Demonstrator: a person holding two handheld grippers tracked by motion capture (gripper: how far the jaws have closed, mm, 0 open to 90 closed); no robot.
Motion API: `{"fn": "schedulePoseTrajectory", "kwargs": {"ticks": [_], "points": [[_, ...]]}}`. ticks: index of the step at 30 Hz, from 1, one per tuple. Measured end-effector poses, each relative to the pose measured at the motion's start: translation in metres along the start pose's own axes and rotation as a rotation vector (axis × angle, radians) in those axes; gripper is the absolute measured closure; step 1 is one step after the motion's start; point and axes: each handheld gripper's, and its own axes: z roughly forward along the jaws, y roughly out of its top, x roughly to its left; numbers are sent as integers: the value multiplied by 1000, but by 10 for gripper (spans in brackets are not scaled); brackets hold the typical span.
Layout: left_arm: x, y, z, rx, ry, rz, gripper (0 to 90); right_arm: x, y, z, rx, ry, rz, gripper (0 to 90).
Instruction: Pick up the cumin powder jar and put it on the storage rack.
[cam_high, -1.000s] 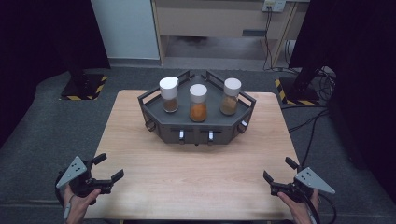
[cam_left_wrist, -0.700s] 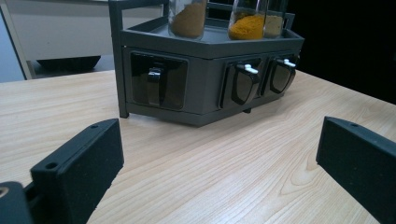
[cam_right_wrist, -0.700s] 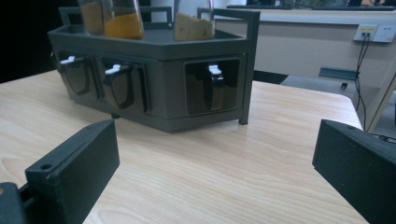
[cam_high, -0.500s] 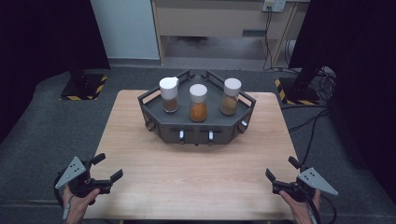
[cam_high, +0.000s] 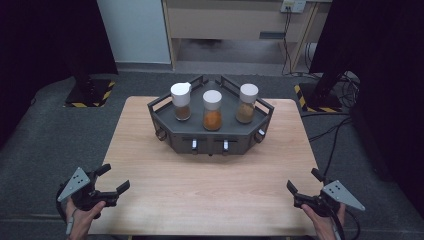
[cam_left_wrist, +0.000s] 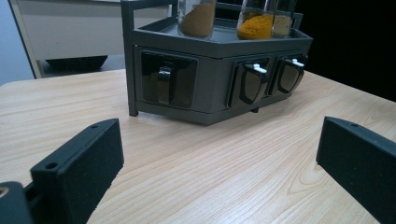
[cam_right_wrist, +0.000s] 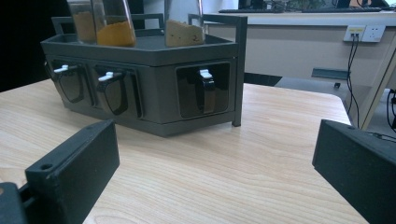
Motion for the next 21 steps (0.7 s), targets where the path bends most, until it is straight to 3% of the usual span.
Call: {"fn": "schedulePoseTrajectory", "kwargs": {"ticks": [10, 21], "points": [[4, 1, 1, -2, -11, 10, 0, -1, 1, 2, 6, 15, -11, 11], [4, 2, 3, -4, -34, 21, 0, -6, 1, 5, 4, 68, -9, 14]]}}
